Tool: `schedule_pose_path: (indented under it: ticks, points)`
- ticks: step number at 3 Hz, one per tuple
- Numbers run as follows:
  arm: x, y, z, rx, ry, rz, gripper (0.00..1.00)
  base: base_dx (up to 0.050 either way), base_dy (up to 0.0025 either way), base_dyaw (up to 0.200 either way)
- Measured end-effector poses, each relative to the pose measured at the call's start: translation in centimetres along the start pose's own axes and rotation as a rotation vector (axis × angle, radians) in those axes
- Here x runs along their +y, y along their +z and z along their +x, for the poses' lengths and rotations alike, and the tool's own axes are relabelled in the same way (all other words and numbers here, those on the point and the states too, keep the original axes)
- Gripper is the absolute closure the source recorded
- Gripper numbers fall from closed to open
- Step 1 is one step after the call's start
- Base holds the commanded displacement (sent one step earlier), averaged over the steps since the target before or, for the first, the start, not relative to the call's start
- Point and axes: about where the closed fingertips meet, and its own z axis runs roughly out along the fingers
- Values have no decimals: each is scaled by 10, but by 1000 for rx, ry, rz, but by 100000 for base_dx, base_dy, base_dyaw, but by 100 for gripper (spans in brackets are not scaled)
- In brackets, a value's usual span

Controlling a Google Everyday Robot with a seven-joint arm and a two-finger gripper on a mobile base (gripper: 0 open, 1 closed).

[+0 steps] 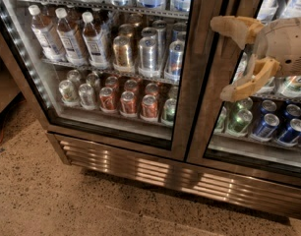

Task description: Open left fridge door

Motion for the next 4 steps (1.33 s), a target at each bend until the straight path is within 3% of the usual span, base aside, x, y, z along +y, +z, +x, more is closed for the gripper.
schedule_pose_path:
  ticks: [3,4]
  points:
    - [-17,2,-7,3,20,9,0,0,0,0]
    - [-19,-10,-3,-17,33,45,0,0,0,0]
